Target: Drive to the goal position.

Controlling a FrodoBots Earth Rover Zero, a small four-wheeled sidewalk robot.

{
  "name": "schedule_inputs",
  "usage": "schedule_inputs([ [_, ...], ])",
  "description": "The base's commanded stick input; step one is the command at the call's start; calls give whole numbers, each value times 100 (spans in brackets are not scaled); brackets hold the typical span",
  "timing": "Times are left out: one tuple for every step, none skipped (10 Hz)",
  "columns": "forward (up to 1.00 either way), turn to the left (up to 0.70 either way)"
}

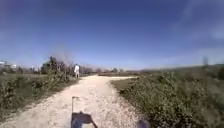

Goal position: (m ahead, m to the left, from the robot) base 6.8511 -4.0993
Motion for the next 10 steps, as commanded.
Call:
schedule_inputs([
  [50, 0],
  [50, 0],
  [50, 0],
  [50, 0],
  [50, 0],
  [50, 0],
  [50, 0],
  [50, 0],
  [50, 0],
  [50, 0],
])
